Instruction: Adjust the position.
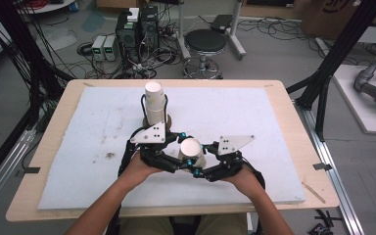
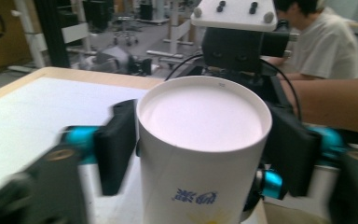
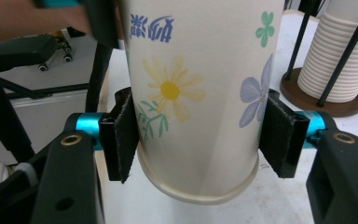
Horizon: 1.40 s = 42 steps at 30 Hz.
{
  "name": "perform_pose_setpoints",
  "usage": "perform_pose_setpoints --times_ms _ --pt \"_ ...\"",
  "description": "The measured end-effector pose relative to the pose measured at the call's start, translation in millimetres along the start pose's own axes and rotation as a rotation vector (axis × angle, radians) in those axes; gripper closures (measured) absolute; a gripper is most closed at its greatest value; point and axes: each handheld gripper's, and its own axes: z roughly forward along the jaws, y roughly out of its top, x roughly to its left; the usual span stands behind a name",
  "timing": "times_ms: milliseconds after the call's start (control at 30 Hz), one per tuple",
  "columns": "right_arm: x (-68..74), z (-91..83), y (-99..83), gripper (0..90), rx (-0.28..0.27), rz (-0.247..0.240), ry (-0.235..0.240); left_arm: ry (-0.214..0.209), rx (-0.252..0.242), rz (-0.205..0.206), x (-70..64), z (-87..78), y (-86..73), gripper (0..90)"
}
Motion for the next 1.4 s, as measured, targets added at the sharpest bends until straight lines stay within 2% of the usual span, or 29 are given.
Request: perform_pose_setpoints --times_ms 33,267,367,400,467,500,667,867,1200,1400 --pt "-0.7 -0.4 -0.4 37.2 0.012 -0.004 -0.002 0.011 0.013 -0.021 0.8 -0.4 0.8 14.3" --pt "-2.9 -3.7 1.0 37.2 0.052 -0.016 -0.012 0.006 0.043 -0.017 3.0 -8.0 3.4 14.2" --pt "-4.5 -5.5 3.4 37.1 0.097 -0.028 -0.017 0.014 0.068 -0.021 4.4 -11.2 5.5 14.3" --pt "-4.8 -6.0 4.5 37.1 0.114 -0.035 -0.021 0.017 0.098 -0.021 5.4 -13.7 7.0 14.3" --pt "-5.2 -6.3 5.6 37.2 0.13 -0.046 -0.023 0.017 0.112 -0.02 5.6 -14.6 7.6 14.3" --pt "-5.9 -6.5 7.6 37.1 0.158 -0.062 -0.025 0.011 0.139 -0.02 5.9 -15.9 8.7 14.4" --pt "-6.2 -7.6 13.0 37.1 0.191 -0.08 -0.025 0.003 0.178 -0.021 6.3 -17.8 10.0 14.5" --pt "-5.4 -7.9 18.3 37.2 0.241 -0.102 -0.017 -0.013 0.222 -0.02 5.9 -17.8 11.6 14.6" --pt "-3.1 -1.9 27.2 37.1 0.385 -0.162 -0.023 -0.028 0.279 -0.003 6.2 -12.5 13.8 14.8" --pt "-1.5 2.5 32.3 37.2 0.441 -0.179 -0.019 -0.036 0.316 -0.003 5.7 -7.5 12.2 15.2"
